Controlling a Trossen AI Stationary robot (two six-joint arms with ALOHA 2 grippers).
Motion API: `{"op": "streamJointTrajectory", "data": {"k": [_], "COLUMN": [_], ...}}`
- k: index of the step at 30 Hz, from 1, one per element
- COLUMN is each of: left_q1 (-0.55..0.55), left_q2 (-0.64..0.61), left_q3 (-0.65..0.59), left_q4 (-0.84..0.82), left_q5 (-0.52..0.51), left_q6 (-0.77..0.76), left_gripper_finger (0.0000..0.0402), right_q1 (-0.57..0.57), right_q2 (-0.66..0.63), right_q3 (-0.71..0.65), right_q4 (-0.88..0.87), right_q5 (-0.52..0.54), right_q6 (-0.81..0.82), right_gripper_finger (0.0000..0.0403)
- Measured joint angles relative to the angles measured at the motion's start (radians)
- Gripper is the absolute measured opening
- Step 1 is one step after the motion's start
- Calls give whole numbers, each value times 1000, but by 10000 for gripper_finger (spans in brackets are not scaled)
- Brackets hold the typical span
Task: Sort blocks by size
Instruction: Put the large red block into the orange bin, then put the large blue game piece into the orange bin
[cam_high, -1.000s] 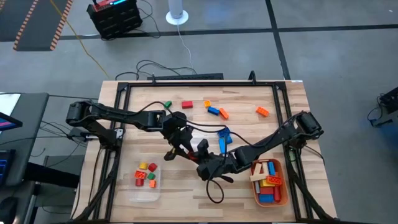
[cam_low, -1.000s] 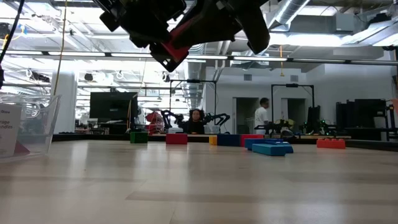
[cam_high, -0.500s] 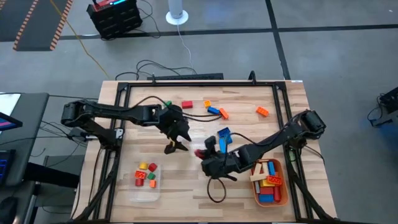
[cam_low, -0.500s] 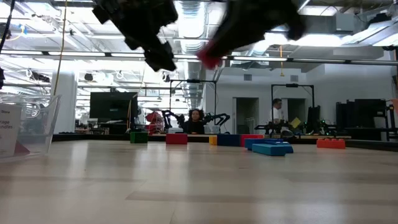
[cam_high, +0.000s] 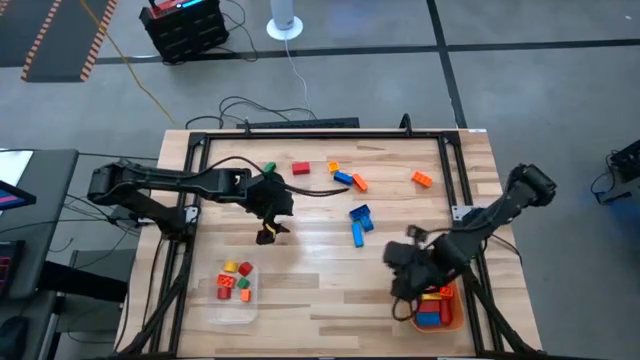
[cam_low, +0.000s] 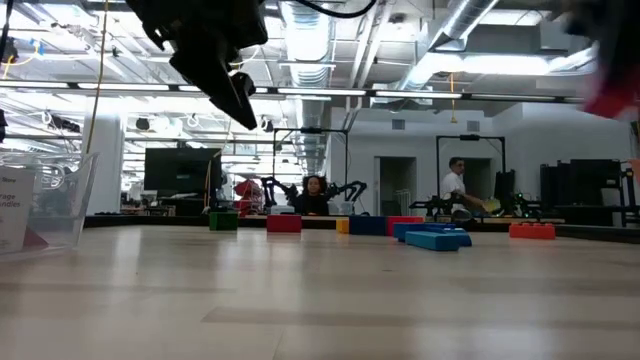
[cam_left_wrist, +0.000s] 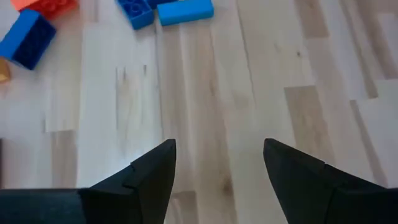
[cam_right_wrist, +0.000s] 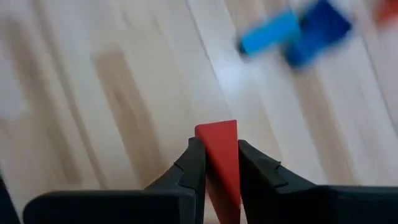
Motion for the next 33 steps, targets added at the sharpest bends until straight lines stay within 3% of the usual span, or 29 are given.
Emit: {"op": "streamJointTrajectory", "data": {"k": [4,8,11,22,33], "left_q1": [0,0,0,43,48], "left_q2": [0,0,0,0,-10], "left_q3": [-31,-89,-113,-113,-43], "left_q4": [23,92,117,110,32], "left_q5": [-6,-34,-58,-77,-114], "left_q6": [13,14,20,32,66], "left_gripper_finger": [235,235,235,235,235], "right_q1": [51,81,82,38,-89], "right_q2": [0,2,2,-55,-122], "right_q3": [-61,-140,-178,-132,-128], "right_q4": [-70,-25,-33,-126,-165], "right_q5": [-116,-198,-211,-215,115], "right_q6": [169,270,318,294,150], "right_gripper_finger": [94,94,100,204,208]}}
